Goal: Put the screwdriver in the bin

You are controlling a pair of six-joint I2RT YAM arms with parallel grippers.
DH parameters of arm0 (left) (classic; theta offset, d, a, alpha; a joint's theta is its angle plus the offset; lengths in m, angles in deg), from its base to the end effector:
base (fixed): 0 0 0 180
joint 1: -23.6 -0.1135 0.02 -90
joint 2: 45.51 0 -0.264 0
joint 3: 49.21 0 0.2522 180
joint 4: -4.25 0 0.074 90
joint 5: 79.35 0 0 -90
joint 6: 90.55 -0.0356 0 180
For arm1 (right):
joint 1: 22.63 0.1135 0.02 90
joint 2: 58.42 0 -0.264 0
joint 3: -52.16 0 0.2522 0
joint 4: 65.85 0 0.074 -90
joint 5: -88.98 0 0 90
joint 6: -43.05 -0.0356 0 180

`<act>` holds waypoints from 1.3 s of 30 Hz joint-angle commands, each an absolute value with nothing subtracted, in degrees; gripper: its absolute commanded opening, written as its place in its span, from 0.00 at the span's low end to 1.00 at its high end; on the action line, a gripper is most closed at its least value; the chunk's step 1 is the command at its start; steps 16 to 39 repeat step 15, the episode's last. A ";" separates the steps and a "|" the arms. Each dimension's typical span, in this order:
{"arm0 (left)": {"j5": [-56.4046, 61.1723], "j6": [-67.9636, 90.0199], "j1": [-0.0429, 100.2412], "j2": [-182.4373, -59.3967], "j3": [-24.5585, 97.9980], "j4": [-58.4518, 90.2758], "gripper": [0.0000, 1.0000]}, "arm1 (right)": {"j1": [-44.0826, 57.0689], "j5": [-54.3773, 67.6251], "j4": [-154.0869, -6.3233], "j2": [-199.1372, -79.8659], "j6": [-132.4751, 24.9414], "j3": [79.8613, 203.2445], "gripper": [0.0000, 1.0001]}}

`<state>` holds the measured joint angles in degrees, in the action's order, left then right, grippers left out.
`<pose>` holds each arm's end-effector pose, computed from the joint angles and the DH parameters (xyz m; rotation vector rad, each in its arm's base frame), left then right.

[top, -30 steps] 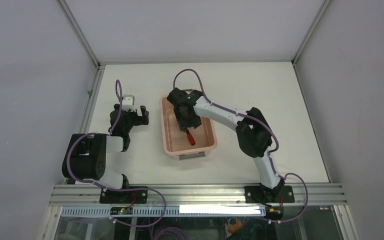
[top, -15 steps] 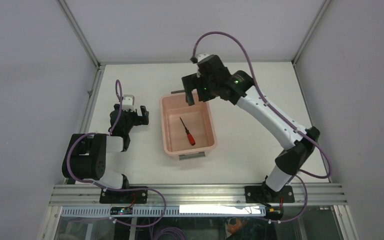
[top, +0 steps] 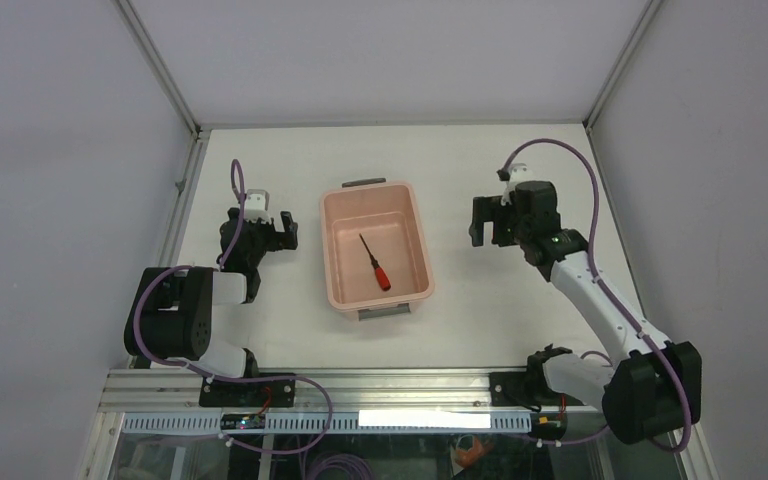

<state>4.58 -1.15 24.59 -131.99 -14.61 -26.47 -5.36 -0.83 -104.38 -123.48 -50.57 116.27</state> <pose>0.2614 -0.0083 0.1391 0.0973 1.9370 -0.1073 0.2343 0.0730 0.2790 -0.2712 2.2512 0.1977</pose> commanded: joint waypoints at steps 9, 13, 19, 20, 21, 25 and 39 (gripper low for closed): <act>3.83 -0.68 23.93 -131.82 -14.01 -29.18 0.99 | -7.08 -4.58 -83.73 -121.50 -58.84 100.90 0.99; 3.81 -0.67 23.95 -131.82 -13.99 -29.20 0.99 | -7.10 -4.51 -81.42 -121.16 -59.72 99.03 0.98; 3.76 -0.68 23.95 -131.82 -14.05 -29.18 0.99 | -7.08 -6.33 -80.94 -120.50 -60.82 98.92 0.98; 3.76 -0.68 23.95 -131.82 -14.05 -29.18 0.99 | -7.08 -6.33 -80.94 -120.50 -60.82 98.92 0.98; 3.76 -0.68 23.95 -131.82 -14.05 -29.18 0.99 | -7.08 -6.33 -80.94 -120.50 -60.82 98.92 0.98; 3.76 -0.68 23.95 -131.82 -14.05 -29.18 0.99 | -7.08 -6.33 -80.94 -120.50 -60.82 98.92 0.98; 3.76 -0.68 23.95 -131.82 -14.05 -29.18 0.99 | -7.08 -6.33 -80.94 -120.50 -60.82 98.92 0.98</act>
